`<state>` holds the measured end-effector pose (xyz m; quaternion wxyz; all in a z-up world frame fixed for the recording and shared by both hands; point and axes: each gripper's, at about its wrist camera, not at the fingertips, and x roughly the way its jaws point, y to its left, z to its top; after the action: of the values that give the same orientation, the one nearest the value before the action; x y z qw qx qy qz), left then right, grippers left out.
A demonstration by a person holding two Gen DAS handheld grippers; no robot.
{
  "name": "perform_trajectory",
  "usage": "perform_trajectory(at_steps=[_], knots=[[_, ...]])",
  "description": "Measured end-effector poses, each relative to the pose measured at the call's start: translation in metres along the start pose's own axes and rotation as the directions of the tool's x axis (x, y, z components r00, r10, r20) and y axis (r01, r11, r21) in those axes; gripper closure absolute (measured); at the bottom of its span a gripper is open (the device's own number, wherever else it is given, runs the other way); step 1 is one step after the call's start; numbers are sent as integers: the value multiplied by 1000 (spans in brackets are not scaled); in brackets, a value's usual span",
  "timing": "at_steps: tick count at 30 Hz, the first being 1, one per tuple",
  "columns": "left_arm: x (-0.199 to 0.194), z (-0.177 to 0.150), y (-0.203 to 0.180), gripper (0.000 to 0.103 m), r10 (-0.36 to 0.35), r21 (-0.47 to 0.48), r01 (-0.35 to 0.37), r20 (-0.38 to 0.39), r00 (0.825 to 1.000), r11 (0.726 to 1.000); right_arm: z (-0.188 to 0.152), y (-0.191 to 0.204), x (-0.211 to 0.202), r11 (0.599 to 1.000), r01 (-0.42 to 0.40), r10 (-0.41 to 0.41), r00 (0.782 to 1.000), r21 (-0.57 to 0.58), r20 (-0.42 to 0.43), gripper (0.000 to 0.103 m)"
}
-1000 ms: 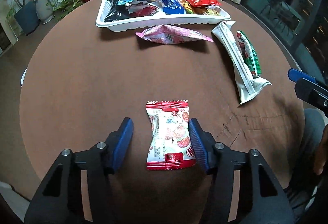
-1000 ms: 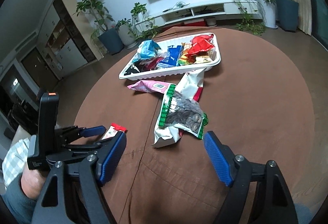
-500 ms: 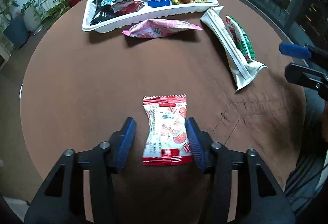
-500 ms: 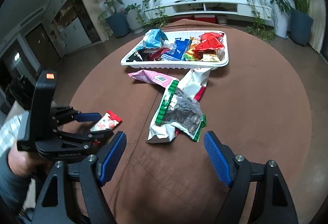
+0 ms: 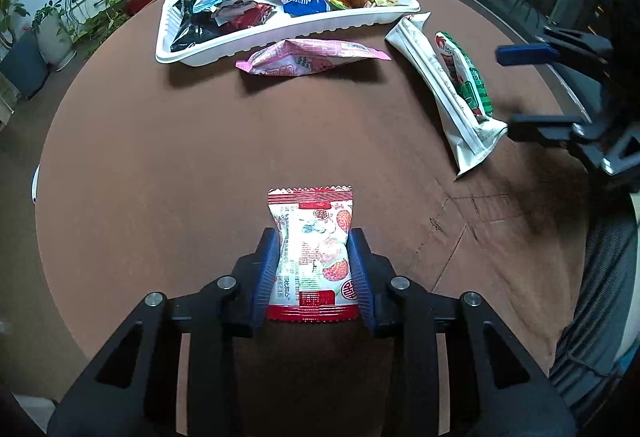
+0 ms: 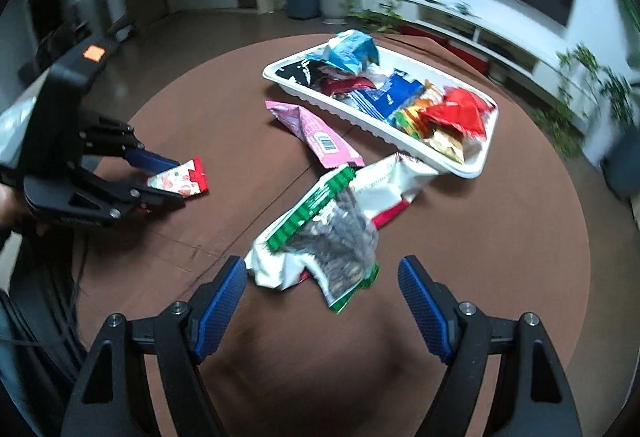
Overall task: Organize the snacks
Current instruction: 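Grasp the small red-white candy with the left tool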
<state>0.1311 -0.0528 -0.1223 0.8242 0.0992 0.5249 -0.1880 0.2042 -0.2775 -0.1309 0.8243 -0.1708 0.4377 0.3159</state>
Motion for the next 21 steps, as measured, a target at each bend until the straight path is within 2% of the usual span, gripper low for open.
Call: perform_trajectory(at_steps=[7, 11, 14, 21], knots=[[0, -2, 0, 70, -9, 2, 9, 7, 1000, 1000, 8, -7, 10, 996, -72, 71, 997, -54, -25, 22], [-1, -3, 3, 70, -30, -8, 30, 13, 999, 1000, 10, -13, 4, 986, -157, 157, 988, -55, -14, 27], [-1, -3, 1, 70, -22, 0, 22, 13, 1000, 1000, 11, -18, -1, 988, -134, 133, 991, -76, -18, 27], [0, -3, -1, 70, -11, 13, 11, 14, 1000, 1000, 15, -14, 19, 975, -89, 69, 992, -203, -102, 28]])
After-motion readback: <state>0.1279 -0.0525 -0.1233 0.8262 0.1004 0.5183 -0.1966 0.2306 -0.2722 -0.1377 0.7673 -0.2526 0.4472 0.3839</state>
